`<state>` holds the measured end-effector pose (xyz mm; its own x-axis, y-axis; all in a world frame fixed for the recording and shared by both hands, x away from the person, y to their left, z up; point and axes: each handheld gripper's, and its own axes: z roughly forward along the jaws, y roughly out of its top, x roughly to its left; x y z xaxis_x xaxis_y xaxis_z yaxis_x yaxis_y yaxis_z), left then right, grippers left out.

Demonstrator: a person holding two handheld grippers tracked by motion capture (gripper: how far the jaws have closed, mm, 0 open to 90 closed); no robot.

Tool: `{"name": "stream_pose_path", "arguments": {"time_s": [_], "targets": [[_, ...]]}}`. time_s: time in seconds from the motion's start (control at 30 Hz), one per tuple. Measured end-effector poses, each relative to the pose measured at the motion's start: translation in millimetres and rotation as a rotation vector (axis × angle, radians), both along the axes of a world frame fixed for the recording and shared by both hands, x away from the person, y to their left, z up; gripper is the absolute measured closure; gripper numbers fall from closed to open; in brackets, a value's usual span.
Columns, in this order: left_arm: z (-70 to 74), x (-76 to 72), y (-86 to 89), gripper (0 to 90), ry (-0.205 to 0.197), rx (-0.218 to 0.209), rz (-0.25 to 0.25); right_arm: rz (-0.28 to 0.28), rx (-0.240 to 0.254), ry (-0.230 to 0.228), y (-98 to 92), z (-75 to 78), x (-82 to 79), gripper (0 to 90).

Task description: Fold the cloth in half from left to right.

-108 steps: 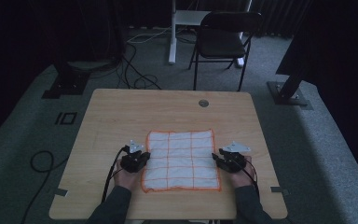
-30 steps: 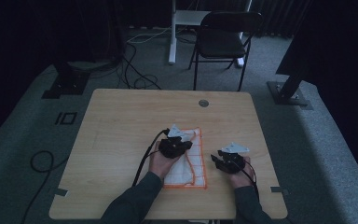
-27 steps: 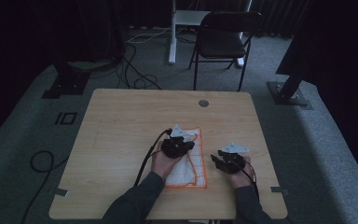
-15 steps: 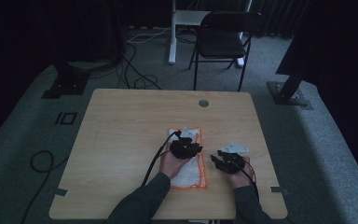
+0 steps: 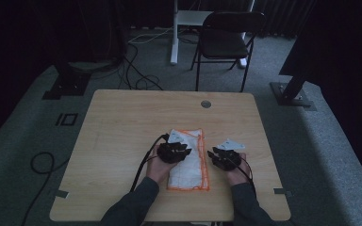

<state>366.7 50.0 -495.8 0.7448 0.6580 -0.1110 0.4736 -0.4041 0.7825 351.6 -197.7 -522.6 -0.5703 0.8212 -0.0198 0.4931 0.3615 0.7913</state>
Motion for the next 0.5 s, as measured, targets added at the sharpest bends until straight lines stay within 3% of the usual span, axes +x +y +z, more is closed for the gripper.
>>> {"name": "stream_pose_path", "arguments": {"time_s": [0.13, 0.33, 0.5], "targets": [[-3.5, -4.8, 18.3, 69.9, 0.0, -0.007, 0.036, 0.009, 0.015, -0.001, 8.7, 2.4, 5.5, 68.0], [-13.0, -14.4, 41.8, 68.8, 0.006, 0.001, 0.078, 0.025, 0.088, 0.024, 21.3, 4.0, 20.2, 65.2], [-20.5, -16.8, 57.1, 68.7, 0.018, 0.001, 0.111, -0.004, 0.124, 0.052, 30.6, 5.0, 35.6, 60.7]]}}
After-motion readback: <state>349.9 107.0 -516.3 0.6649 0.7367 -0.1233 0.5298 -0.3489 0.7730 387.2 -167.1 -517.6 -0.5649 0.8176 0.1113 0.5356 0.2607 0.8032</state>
